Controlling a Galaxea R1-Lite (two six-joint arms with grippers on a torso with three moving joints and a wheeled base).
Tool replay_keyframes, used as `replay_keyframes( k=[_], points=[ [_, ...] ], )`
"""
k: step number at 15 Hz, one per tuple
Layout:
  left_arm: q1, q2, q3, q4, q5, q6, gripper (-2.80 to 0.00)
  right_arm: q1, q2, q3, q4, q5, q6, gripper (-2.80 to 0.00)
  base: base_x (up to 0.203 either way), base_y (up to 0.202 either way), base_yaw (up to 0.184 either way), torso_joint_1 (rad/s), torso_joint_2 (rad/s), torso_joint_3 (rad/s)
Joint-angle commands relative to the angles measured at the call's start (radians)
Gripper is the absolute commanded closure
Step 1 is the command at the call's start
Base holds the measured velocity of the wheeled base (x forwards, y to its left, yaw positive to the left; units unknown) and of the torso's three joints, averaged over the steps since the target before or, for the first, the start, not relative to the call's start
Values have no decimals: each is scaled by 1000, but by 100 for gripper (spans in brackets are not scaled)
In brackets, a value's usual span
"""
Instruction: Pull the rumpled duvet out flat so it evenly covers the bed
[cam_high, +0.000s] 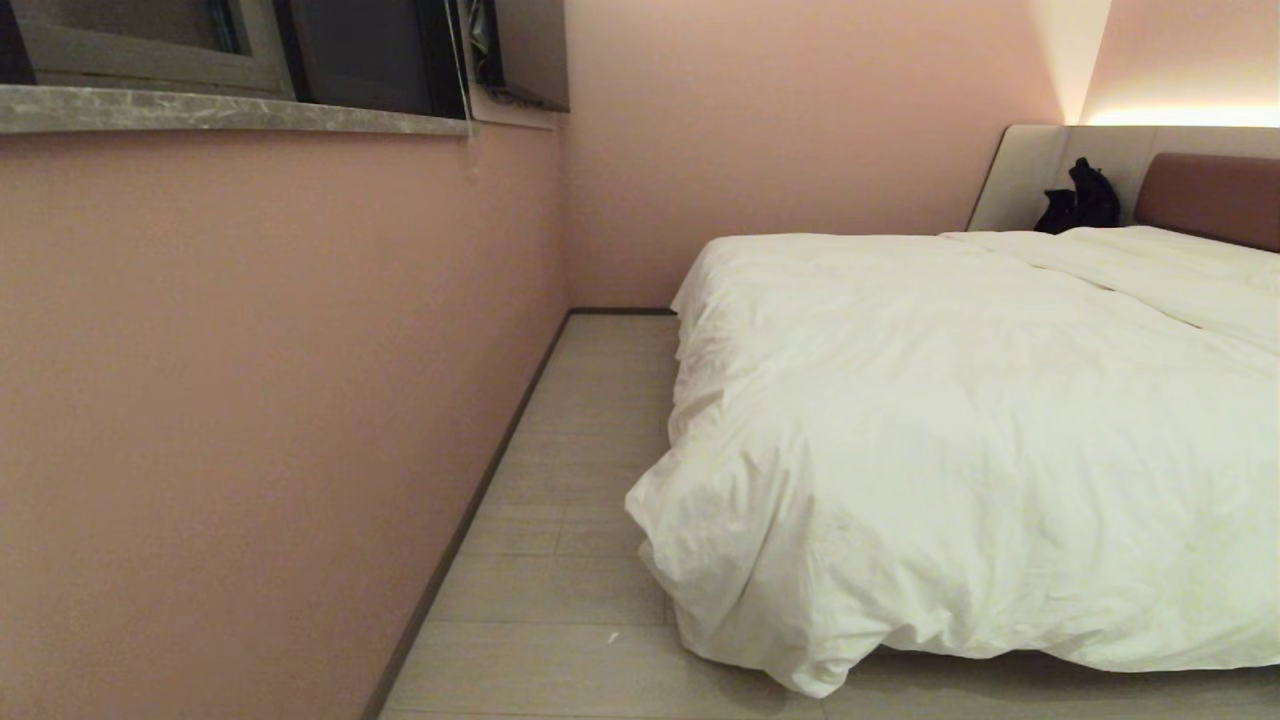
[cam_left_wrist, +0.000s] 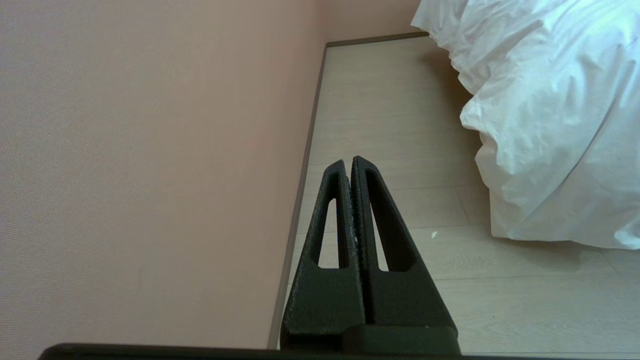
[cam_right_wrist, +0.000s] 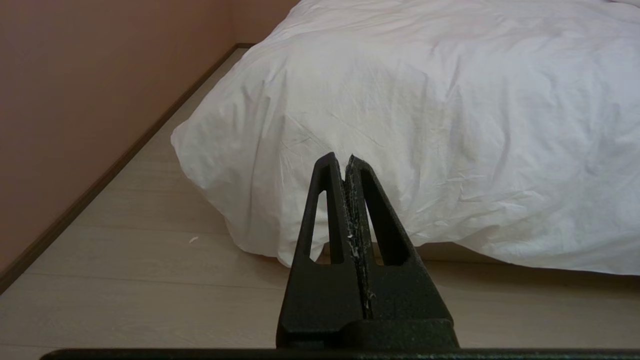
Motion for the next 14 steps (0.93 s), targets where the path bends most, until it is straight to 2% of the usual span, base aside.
replay_keyframes(
  k=[1, 14],
  points=[
    [0, 1, 0, 0, -1, 0, 0, 0, 1, 0, 0, 1, -1, 0, 0, 0, 0, 0, 0, 0],
    [0, 0, 0, 0, -1, 0, 0, 0, 1, 0, 0, 1, 1, 0, 0, 0, 0, 0, 0, 0]
  ],
)
